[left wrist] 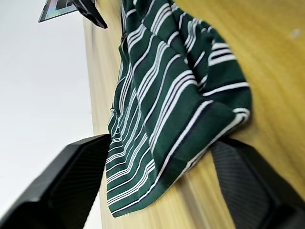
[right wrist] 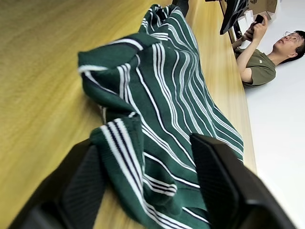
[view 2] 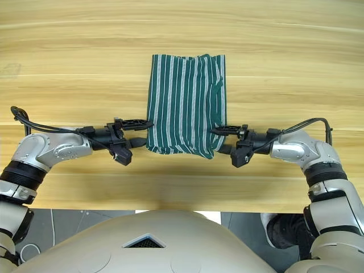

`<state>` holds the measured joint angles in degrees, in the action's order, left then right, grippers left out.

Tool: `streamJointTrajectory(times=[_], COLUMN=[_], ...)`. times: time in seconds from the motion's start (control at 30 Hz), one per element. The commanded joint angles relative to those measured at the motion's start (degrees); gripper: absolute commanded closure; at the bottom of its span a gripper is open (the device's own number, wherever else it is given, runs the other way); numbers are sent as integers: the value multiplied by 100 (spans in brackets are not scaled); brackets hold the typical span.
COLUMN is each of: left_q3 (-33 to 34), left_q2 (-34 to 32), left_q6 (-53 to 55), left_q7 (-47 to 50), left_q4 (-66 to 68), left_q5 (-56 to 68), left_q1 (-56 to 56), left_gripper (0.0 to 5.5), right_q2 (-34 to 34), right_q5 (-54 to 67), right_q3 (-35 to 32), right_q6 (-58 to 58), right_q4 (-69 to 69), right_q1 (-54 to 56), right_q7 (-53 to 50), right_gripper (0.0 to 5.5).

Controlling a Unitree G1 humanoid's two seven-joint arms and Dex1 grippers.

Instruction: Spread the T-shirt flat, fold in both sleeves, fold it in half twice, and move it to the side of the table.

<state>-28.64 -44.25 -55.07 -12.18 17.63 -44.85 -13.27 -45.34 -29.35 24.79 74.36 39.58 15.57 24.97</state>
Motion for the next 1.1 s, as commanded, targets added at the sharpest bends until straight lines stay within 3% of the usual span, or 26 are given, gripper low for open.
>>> streamJointTrajectory(times=[0.03, 0.4, 0.6, 0.9, 1.1], left_q3=[-311, -427, -481, -393, 126], left_q2=[-108, -55, 22, -140, -721], left_q6=[63, 140, 160, 160, 627], left_q7=[-295, -127, -78, -90, -983], left_q4=[211, 259, 322, 221, -610], left_q5=[-427, -518, -590, -482, 1012], left_q1=[142, 151, 112, 248, 697], left_gripper=[254, 464, 533, 537, 542], right_q2=[8, 2, 28, 106, 116], right_q5=[33, 64, 114, 228, 1078], right_q3=[51, 92, 107, 169, 322], right_q6=[-84, -168, -187, -231, -555], right_q4=[34, 2, -86, -110, -298], right_q1=[-27, -122, -163, -166, -290], right_q7=[24, 35, 55, 91, 519], right_gripper=[332, 546, 550, 550, 550])
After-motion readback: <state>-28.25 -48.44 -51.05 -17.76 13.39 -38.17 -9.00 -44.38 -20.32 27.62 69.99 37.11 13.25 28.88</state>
